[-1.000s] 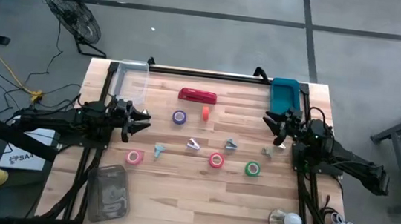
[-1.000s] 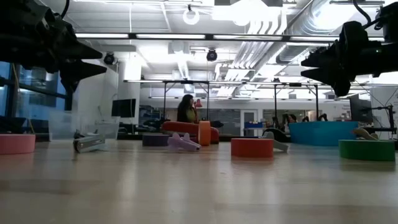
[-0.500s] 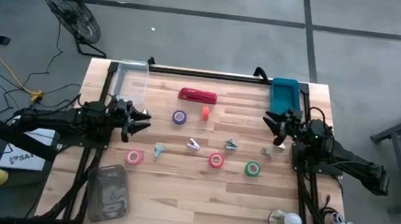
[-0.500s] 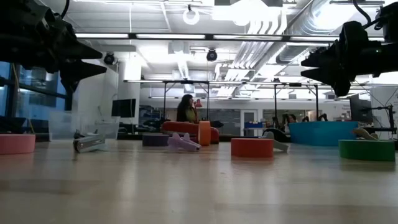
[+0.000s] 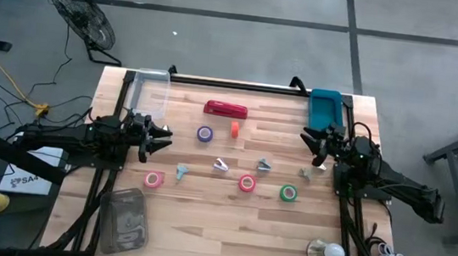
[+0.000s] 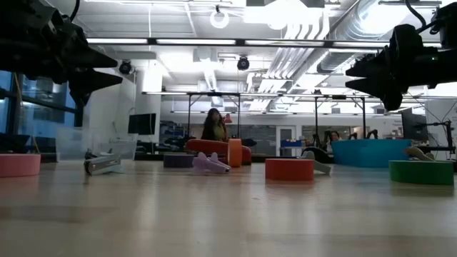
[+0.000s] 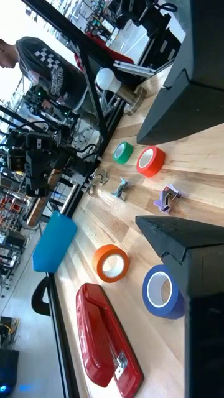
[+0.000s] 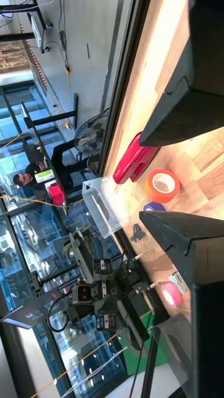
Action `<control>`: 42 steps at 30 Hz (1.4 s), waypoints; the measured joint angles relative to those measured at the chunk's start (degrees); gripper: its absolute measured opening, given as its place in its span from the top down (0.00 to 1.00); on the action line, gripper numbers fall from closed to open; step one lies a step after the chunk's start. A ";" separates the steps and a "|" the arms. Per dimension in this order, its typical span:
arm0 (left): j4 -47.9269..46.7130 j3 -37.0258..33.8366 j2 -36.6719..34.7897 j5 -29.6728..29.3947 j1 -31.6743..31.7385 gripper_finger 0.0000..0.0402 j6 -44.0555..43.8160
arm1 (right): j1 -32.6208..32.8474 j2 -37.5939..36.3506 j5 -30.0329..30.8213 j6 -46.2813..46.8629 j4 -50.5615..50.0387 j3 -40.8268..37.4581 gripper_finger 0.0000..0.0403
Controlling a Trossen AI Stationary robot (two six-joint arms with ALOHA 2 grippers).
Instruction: Pick and place Stapler, Stapler remover, tape
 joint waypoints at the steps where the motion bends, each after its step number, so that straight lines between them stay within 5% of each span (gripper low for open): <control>1: 0.00 -0.02 0.01 0.00 0.00 0.52 0.00 | 0.01 0.00 0.00 0.00 0.00 0.00 0.58; 38: -0.01 -0.01 0.01 0.00 0.00 0.52 0.01 | 0.00 0.01 0.01 0.15 0.01 0.02 0.58; 42: -0.02 0.00 0.02 0.00 0.00 0.52 0.00 | 0.01 -0.01 0.07 8.80 0.02 0.01 0.58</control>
